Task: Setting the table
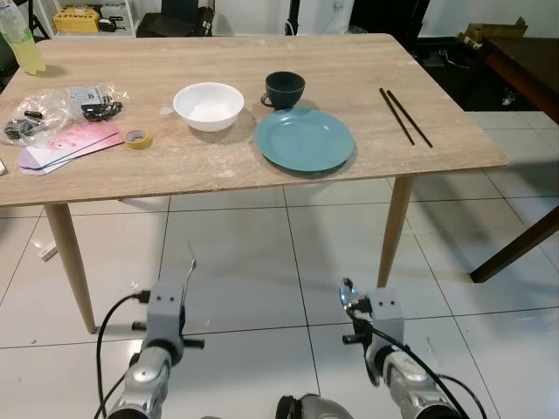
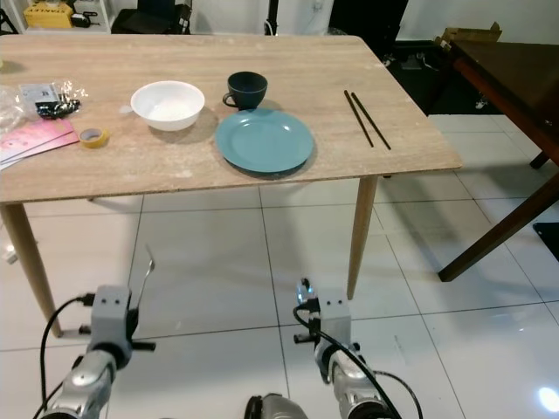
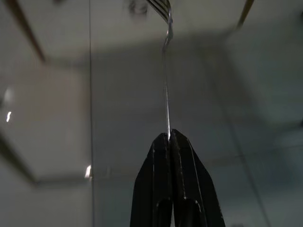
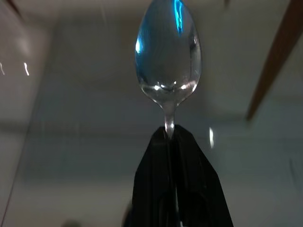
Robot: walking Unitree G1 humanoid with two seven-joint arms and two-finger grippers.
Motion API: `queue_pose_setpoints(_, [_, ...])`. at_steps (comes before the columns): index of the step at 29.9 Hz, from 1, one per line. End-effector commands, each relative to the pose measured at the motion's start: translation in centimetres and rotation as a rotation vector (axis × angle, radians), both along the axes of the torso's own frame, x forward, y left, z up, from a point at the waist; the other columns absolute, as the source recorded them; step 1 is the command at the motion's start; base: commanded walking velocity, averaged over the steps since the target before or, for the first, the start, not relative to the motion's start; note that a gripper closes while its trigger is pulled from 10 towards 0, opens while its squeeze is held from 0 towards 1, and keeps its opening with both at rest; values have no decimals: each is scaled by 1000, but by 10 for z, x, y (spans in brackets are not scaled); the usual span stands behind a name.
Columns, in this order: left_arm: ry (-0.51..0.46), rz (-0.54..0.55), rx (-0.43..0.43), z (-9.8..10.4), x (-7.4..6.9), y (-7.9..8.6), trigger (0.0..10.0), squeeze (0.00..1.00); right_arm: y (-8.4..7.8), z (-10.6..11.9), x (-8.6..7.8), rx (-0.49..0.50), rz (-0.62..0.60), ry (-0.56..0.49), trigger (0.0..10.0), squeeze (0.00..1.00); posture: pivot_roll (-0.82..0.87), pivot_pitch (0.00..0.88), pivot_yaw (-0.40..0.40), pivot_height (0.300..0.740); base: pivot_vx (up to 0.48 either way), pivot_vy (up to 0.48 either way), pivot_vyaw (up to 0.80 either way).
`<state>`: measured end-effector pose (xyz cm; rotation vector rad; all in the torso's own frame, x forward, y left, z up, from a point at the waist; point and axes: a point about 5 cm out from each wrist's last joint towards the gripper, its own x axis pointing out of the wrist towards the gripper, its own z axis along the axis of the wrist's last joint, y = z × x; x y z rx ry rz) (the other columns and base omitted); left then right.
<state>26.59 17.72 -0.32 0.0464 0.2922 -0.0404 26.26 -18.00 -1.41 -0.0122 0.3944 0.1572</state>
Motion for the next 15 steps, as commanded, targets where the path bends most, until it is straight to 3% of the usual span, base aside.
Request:
queue_pose_setpoints(1, [-136, 0, -37, 24, 14, -3, 10000, 0, -1, 26, 16, 29, 11, -172, 10000, 0, 50, 43, -21, 740, 0, 0, 0])
queue_pose_setpoints(2, [-194, -2, -49, 35, 20, -5, 10000, 0, 2, 39, 21, 39, 28, -244, 10000, 0, 50, 43, -21, 740, 0, 0, 0])
queue_pose_setpoints(4, [-194, -2, -49, 35, 20, -5, 10000, 0, 2, 39, 21, 39, 28, -244, 10000, 0, 50, 43, -21, 740, 0, 0, 0])
queue_pose_setpoints(5, [-312, -10, -71, 60, 29, -8, 10000, 0, 8, 67, 32, 57, 60, -394, 10000, 0, 51, 37, -12, 740, 244, 0, 0])
queue_pose_setpoints(7, [-402, -13, -85, 80, 34, -10, 10000, 0, 13, 91, 39, 78, 75, -510, 10000, 0, 53, 42, -10, 740, 244, 0, 0])
queue_pose_setpoints(13, [-507, -30, -105, 108, 36, -10, 10000, 0, 19, 132, 52, 120, 83, -656, 10000, 0, 55, 49, -14, 740, 244, 0, 0])
queue_pose_setpoints(15, [-473, -90, -108, 104, 33, -15, 10000, 0, 20, 136, 55, 126, 94, -652, 10000, 0, 57, 50, -18, 740, 0, 0, 0])
